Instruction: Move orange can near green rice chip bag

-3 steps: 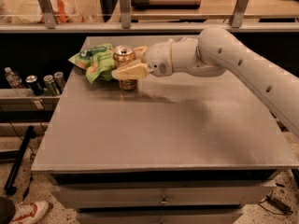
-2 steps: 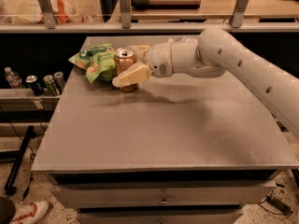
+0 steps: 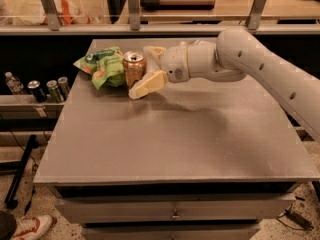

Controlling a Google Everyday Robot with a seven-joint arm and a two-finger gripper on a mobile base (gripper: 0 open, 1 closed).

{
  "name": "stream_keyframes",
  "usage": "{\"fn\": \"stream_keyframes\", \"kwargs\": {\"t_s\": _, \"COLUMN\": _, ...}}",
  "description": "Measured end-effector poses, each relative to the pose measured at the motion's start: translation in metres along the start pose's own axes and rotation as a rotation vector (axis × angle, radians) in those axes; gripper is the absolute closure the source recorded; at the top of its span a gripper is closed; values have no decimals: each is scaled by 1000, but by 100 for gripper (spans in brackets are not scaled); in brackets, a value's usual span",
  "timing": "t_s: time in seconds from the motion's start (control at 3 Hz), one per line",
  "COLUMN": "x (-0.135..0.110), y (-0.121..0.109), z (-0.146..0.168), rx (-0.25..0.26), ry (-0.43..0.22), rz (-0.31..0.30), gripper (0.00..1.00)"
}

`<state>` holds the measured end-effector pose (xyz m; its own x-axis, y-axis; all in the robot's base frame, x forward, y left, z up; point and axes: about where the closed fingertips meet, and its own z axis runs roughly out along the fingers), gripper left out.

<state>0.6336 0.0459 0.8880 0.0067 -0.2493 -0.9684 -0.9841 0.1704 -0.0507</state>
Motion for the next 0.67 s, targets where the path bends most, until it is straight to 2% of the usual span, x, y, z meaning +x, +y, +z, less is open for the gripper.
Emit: {"fn": "stream_keyframes", "kwargs": {"t_s": 0.67, "x": 11, "y": -9, "z": -32, "rx": -26, "ry": 118, "rz": -8, "gripper": 0}}
